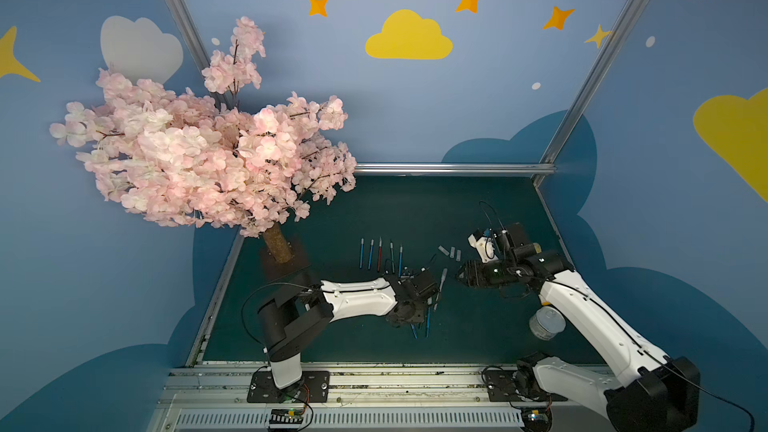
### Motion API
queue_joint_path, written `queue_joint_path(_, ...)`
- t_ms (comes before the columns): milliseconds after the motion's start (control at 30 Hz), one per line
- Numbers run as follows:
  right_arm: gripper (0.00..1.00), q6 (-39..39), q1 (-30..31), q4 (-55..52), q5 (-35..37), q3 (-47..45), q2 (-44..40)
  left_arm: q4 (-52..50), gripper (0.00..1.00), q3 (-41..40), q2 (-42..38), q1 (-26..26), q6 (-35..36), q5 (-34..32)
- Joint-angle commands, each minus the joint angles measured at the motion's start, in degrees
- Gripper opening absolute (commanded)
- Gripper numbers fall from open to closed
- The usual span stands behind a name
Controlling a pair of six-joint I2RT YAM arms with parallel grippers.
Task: Remove protective caps from carving knives
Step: Pick up the carving knife from the center of the board.
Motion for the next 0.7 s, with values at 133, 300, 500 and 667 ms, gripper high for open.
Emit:
queue_joint_path(133,0.61,-0.34,0.4,0.46,-0.29,-0.7,-0.92,-5.89,0.26,1.7,1.77,-0.29,0.3,-1.11)
queue_joint_path(300,0.61,-0.32,0.44,0.63,-0.36,-0.61,-0.64,-10.04,0.21,1.68,3.06,-0.24,1.26,-2.08)
queue_joint_path(500,0.61,-0.2,0.53,0.67,-0.24,-0.65,-0.81,-12.77,0.14,1.95,3.83,-0.24,3.57,-3.53)
queue_joint_path(667,0.61,0.53,0.61,0.98,-0.08,-0.7,-1.33,-14.57,0.11,2.71,4.18,-0.25,6.55,-5.25)
